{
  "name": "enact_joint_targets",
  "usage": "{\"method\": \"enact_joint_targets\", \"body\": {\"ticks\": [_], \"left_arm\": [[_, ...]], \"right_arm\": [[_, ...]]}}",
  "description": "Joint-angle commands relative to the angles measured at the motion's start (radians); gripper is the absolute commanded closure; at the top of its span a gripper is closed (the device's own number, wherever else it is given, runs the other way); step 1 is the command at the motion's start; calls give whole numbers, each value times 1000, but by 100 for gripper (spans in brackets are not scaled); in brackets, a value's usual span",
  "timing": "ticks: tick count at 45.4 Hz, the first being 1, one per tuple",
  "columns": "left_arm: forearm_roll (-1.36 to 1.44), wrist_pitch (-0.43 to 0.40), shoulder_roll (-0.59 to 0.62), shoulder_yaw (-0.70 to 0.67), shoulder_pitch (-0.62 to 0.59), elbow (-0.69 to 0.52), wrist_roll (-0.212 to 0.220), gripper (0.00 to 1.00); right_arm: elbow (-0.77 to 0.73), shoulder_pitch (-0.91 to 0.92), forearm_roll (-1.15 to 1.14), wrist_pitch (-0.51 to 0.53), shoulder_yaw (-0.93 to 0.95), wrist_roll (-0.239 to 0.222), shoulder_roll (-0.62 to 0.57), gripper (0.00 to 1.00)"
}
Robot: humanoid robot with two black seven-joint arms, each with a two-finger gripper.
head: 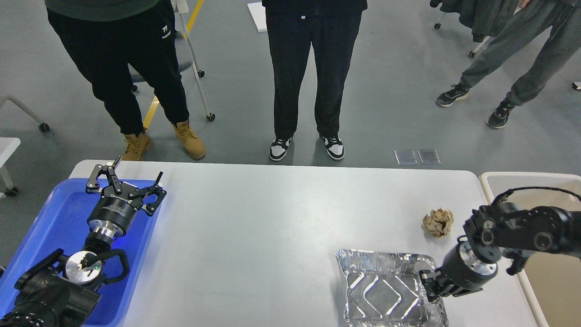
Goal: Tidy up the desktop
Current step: 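Grip the foil tray's edge with the right gripper and lift it, then carry the foil tray with the right gripper over the white bin and release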
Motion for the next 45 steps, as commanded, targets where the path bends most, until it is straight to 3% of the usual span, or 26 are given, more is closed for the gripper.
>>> {"method": "enact_joint_targets", "body": {"ticks": [1,12,23,33,39,45], "left_arm": [[1,0,0,1,1,0,0,0],[1,0,0,1,1,0,1,0],[1,0,0,1,1,0,1,0],[1,0,0,1,1,0,1,0],[1,0,0,1,1,0,1,0],[1,0,0,1,1,0,0,0]], "right_arm": [[144,260,10,81,-120,-1,-160,100],[330,685,46,171,-377,-4,-232,100],[370,991,101,271,-513,-9,-225,100],[353,1107,98,271,-596,-13,-229,100],[267,1106,89,269,-631,-13,-281,100],[123,1060,93,167,-673,-10,-343,100]]}}
